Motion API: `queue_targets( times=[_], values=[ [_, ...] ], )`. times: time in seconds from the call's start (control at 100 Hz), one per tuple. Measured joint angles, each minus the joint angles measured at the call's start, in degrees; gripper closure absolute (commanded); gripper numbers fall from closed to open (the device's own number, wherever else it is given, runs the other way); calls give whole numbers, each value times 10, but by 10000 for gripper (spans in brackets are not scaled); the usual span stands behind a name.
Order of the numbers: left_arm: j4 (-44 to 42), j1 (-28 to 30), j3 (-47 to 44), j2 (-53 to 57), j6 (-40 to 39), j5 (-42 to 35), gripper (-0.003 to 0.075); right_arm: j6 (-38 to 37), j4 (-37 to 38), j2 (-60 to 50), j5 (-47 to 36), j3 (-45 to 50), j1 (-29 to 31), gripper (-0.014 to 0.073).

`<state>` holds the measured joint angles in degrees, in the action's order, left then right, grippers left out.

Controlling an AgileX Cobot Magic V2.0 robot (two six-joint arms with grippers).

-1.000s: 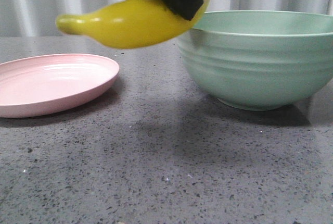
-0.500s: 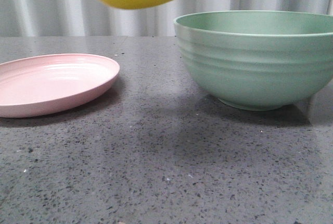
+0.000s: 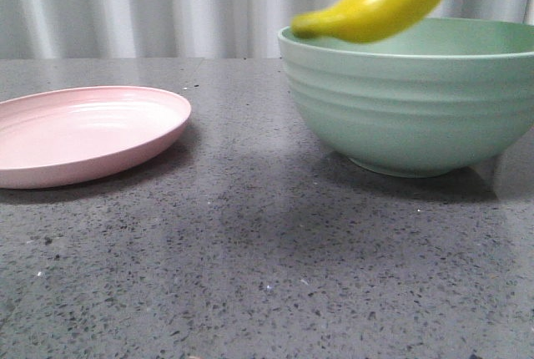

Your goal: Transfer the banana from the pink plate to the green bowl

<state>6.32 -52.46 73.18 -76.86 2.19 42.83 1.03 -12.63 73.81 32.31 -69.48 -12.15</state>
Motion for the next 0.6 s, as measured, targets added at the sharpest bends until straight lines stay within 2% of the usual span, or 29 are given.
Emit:
queue_targets(
  times=[0.15,0.39,0.48,0.6],
  values=[
    [0,0,0,0,0,-1,248,0,33,29,27,0,0,643],
    [0,0,0,0,0,-5,248,0,45,79,36,0,0,552],
    [0,0,0,0,0,-6,248,0,45,88,37,0,0,482],
    [0,0,0,0,0,-8,248,0,45,92,38,-3,1,330]
  ],
)
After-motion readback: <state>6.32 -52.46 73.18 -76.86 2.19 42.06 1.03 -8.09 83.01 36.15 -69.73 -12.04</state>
